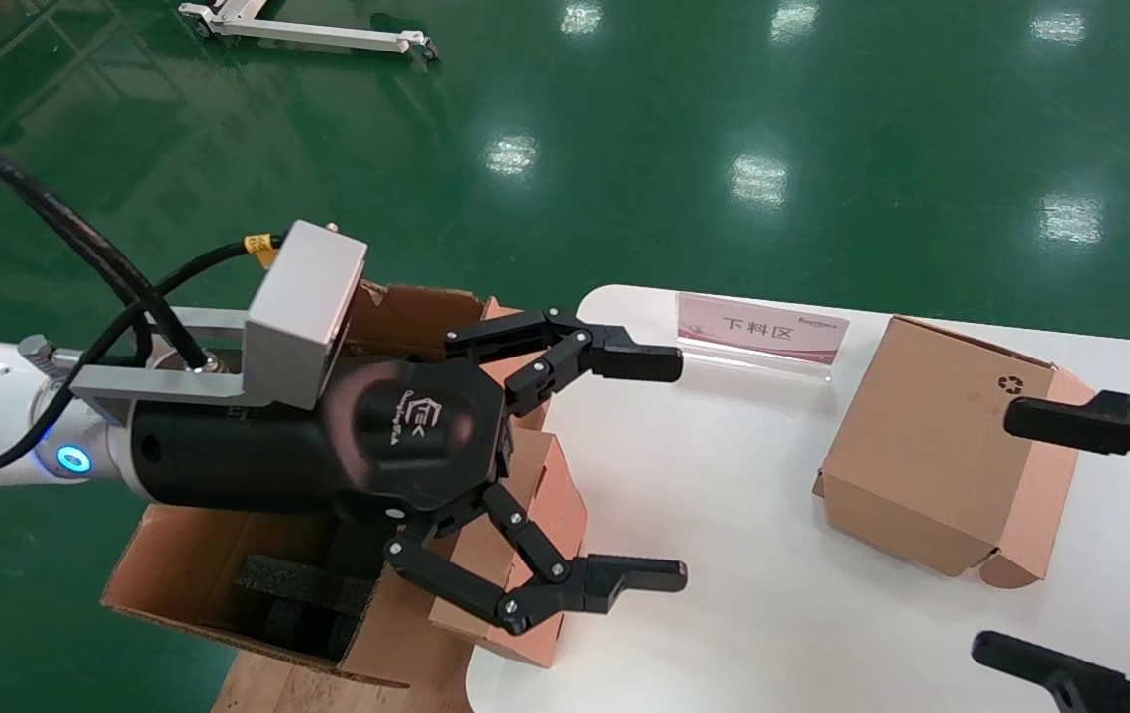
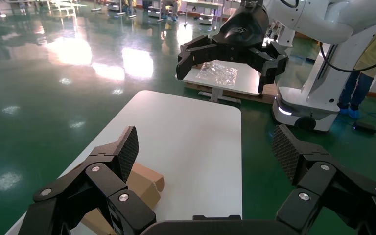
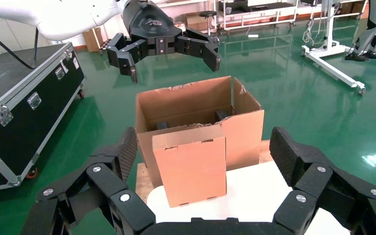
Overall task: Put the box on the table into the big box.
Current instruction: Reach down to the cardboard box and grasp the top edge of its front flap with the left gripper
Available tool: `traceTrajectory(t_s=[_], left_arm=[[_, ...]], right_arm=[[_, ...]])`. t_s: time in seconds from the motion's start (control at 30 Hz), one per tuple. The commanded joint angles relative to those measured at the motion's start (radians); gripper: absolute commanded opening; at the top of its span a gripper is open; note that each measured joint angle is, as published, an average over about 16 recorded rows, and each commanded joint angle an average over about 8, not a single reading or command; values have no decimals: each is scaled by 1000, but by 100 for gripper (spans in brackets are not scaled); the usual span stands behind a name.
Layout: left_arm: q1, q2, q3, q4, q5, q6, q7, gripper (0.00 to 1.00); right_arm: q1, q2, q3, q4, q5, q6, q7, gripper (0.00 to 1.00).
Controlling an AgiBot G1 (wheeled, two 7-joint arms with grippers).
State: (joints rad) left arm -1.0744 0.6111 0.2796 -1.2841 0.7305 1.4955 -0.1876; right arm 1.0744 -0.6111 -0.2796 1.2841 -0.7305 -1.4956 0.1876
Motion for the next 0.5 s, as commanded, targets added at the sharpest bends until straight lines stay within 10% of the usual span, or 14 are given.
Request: traceTrajectory(t_s=[0.03,0.5], left_arm=[[0,0,0,0,0,0,0,100],[0,0,0,0,0,0,0,100]], right_arm=[[0,0,0,0,0,0,0,100],[0,0,0,0,0,0,0,100]])
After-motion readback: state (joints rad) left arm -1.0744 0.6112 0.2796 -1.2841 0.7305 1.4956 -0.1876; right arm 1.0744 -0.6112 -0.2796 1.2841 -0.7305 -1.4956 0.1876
